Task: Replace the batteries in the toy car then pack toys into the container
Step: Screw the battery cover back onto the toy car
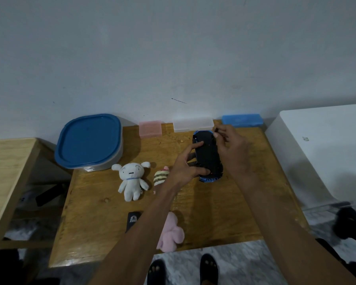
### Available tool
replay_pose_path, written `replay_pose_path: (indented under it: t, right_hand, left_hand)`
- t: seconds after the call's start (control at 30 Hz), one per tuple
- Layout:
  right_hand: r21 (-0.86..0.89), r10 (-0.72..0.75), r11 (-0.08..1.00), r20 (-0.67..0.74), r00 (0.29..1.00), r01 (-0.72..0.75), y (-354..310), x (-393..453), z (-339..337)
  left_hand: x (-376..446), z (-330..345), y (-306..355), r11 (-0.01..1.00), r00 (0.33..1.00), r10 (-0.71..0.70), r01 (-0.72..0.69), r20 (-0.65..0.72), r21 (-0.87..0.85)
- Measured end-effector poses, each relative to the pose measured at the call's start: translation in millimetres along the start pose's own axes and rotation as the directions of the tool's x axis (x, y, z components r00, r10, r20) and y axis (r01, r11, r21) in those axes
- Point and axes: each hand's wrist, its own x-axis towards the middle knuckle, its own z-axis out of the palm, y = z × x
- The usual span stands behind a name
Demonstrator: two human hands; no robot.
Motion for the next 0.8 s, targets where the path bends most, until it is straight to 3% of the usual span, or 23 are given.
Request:
replay_pose_path:
  t: [0.37,0.5,0.8]
  right_hand:
    - [-0.044,0.003,0.999,0.013,1.0,-0.003,-4.7,-3.5,-3.2]
    - [0.021,0.08,0.997,-0.019,0.997,-0.079,-3.3,-2.7,-3.3]
    - [-0.038,-0.013,0.999,-0.027,1.0,0.012,3.4,-7.4,-3.6]
  left_hand:
    - [-1.4,4.5,-5.1,1.0,1.0,-0.011,0.011,0.02,0.013]
    - [0.6,6.0,-4.8,1.0,1.0,-0.013,0.013,0.023,0.002]
    - [2.9,8.7,-8.5,0.999,1.0,-0.027,0.027,0.006,0.039]
